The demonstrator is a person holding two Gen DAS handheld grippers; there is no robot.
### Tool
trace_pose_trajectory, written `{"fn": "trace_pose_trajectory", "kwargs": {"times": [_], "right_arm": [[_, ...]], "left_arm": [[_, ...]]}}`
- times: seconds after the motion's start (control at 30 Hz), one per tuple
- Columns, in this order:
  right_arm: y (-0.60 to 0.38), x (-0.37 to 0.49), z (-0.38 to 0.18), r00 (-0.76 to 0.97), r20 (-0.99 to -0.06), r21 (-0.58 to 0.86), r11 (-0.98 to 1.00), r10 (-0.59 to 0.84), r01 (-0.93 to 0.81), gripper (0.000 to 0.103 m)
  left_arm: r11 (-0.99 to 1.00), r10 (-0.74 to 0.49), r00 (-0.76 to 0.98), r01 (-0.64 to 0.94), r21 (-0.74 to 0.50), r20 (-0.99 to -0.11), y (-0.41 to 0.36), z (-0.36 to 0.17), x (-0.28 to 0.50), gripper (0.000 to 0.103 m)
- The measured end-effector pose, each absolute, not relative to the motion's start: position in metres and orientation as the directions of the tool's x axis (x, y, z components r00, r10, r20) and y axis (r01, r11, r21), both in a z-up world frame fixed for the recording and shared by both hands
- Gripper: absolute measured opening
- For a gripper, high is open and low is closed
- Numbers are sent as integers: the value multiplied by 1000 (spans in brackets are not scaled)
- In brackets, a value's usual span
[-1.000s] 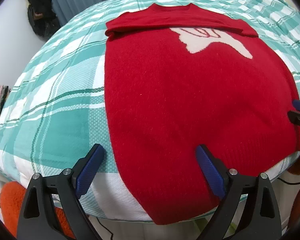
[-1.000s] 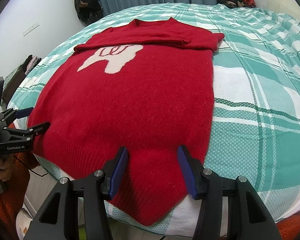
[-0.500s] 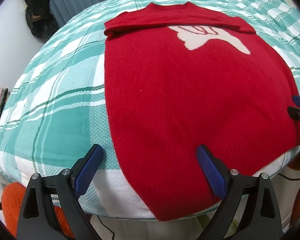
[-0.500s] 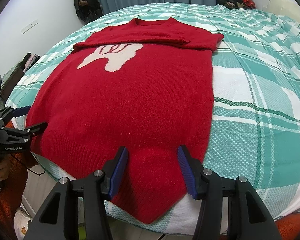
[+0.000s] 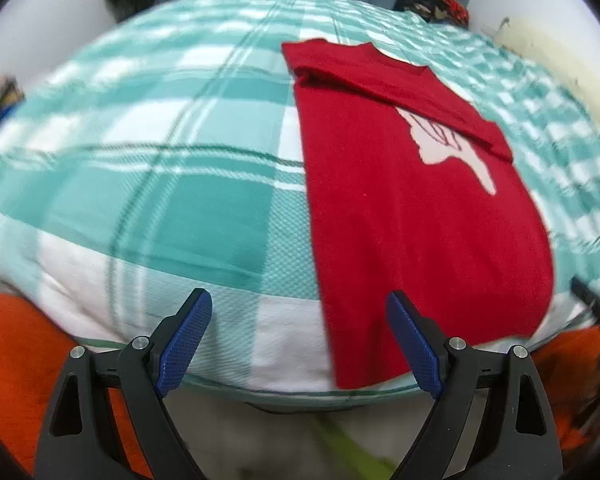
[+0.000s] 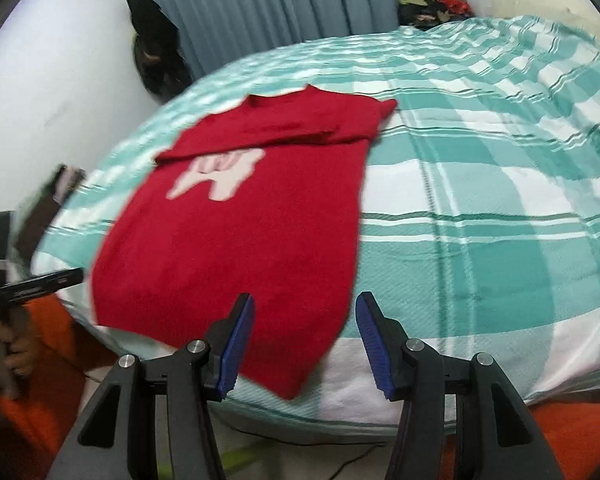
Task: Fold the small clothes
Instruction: 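Grasp the sweater hem with the left gripper while the right gripper grasps the hem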
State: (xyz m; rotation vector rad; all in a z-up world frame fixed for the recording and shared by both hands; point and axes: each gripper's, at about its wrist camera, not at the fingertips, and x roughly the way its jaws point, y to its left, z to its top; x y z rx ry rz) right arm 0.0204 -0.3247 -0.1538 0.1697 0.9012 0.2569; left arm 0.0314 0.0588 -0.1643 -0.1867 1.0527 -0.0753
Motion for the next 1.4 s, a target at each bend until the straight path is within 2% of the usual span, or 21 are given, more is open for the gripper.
{"fn": "trace_pose_trajectory", "kwargs": {"times": [0.13, 0.17, 0.2, 0.27, 0.33, 0.37, 0.4, 0.47, 0.53, 0.6, 0.67, 0.8, 0.9, 0.97, 1.1, 1.13, 1.17, 1.2, 1.23, 1.27, 1.4], "right_arm": [[-323, 19, -153, 582, -730, 302, 933, 359, -197, 53], [-320, 17, -148, 589, -702, 321, 916, 401, -241, 53], [-312, 16, -144, 582, -678, 337, 894, 449, -297, 53], [-296, 16, -148, 541, -691, 325, 875, 479, -359, 53], [-285, 25, -163, 496, -745, 293, 887, 446, -357, 53], [-283, 31, -180, 444, -801, 276, 906, 402, -321, 51], [-287, 39, -203, 357, -870, 263, 933, 339, -245, 42], [-302, 39, -208, 342, -877, 297, 941, 336, -162, 32], [-314, 33, -190, 394, -851, 323, 937, 348, -129, 33], [-326, 25, -172, 442, -834, 322, 942, 331, -99, 40], [-332, 19, -166, 443, -827, 343, 935, 347, -90, 40], [-338, 11, -178, 395, -820, 416, 905, 415, -88, 40], [-335, 18, -204, 322, -824, 462, 882, 466, -93, 40], [-334, 28, -221, 290, -820, 490, 867, 494, -91, 40], [-337, 34, -230, 289, -796, 534, 842, 531, -78, 40], [-338, 34, -230, 291, -786, 549, 832, 546, -78, 40], [-339, 33, -229, 285, -771, 573, 816, 570, -84, 34], [-341, 32, -229, 280, -764, 583, 808, 582, -88, 17], [-339, 32, -230, 269, -768, 581, 809, 581, -89, 9], [-338, 31, -229, 261, -774, 575, 813, 577, -89, 7], [-340, 26, -222, 275, -765, 580, 808, 583, -101, 7]], "left_arm": [[971, -222, 468, 24, -239, -855, 48, -169, 35, 76], [970, -233, 477, 50, -238, -847, 45, -167, 33, 76], [973, -227, 488, 82, -215, -843, 37, -165, 32, 76], [983, -182, 481, 108, -148, -858, 26, -169, 34, 77], [992, -93, 430, 119, -46, -898, 16, -184, 42, 78], [991, -46, 404, 131, 8, -914, 11, -192, 41, 80], [991, -33, 399, 134, 23, -916, 11, -192, 39, 80], [991, -13, 389, 125, 39, -921, 15, -186, 32, 80], [997, -16, 387, 76, 14, -922, 28, -181, 29, 80], [999, -39, 384, 17, -36, -923, 41, -178, 30, 78], [995, -76, 408, -30, -97, -910, 54, -171, 28, 76], [962, -248, 389, -11, -273, -887, 62, -170, 34, 80], [951, -304, 285, 31, -308, -909, 51, -195, 40, 79], [947, -320, 246, 56, -317, -915, 45, -204, 43, 69], [939, -341, 241, 42, -341, -909, 46, -207, 39, 63], [936, -348, 242, 37, -350, -906, 48, -207, 39, 57], [931, -360, 240, 32, -363, -902, 50, -206, 38, 47], [923, -379, 233, 28, -384, -896, 52, -207, 36, 40], [914, -401, 220, 27, -406, -889, 53, -208, 36, 21], [904, -422, 200, 26, -426, -884, 53, -209, 34, 10], [912, -407, 209, 37, -409, -889, 52, -203, 27, 14]]}}
